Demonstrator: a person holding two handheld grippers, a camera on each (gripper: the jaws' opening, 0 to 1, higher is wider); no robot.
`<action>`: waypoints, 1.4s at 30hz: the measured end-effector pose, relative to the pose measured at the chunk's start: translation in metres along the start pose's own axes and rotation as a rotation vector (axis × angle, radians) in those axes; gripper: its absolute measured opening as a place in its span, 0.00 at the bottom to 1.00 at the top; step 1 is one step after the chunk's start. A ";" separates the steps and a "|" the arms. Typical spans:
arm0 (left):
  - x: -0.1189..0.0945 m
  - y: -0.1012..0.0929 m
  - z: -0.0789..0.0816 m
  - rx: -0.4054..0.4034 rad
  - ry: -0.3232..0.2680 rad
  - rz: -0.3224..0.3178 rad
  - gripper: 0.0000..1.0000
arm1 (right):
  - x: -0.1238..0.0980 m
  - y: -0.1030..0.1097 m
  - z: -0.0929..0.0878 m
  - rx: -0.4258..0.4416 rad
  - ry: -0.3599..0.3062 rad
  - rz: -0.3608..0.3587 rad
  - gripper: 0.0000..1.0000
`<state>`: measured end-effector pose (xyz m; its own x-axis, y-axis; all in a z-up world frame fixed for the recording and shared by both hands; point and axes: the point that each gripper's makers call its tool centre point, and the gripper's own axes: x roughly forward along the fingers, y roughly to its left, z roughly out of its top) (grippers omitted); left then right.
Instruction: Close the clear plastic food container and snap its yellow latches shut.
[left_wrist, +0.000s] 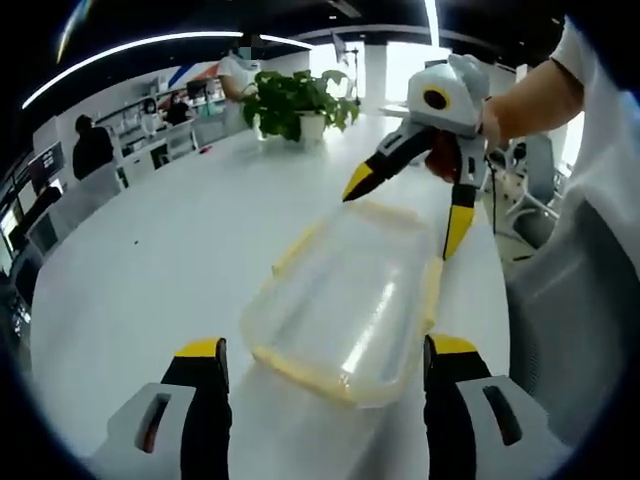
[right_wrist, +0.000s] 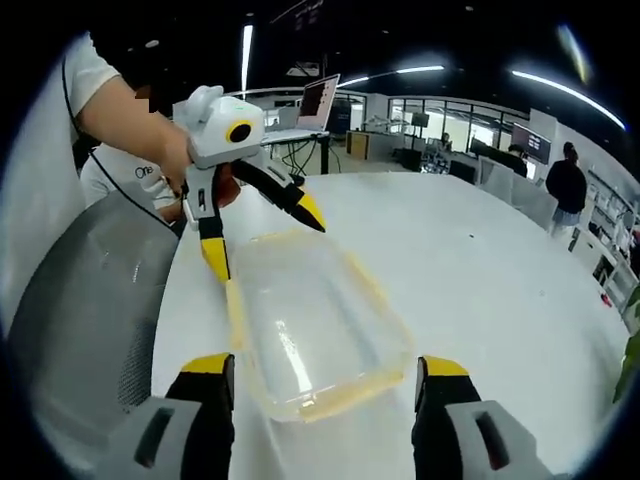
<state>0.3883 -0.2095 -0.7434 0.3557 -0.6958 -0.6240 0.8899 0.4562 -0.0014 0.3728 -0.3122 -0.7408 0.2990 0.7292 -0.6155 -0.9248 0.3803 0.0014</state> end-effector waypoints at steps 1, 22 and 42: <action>0.000 -0.001 0.000 -0.002 -0.001 -0.004 0.78 | 0.000 0.000 -0.001 -0.005 0.002 -0.001 0.72; 0.004 -0.004 -0.004 -0.017 0.010 -0.005 0.71 | 0.001 -0.002 0.003 -0.003 -0.022 -0.032 0.69; -0.028 0.004 -0.029 -0.024 0.032 0.021 0.69 | 0.028 0.022 0.023 -0.003 -0.029 -0.050 0.69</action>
<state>0.3735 -0.1728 -0.7488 0.3643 -0.6680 -0.6489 0.8752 0.4838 -0.0066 0.3662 -0.2703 -0.7399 0.3518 0.7254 -0.5916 -0.9092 0.4152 -0.0314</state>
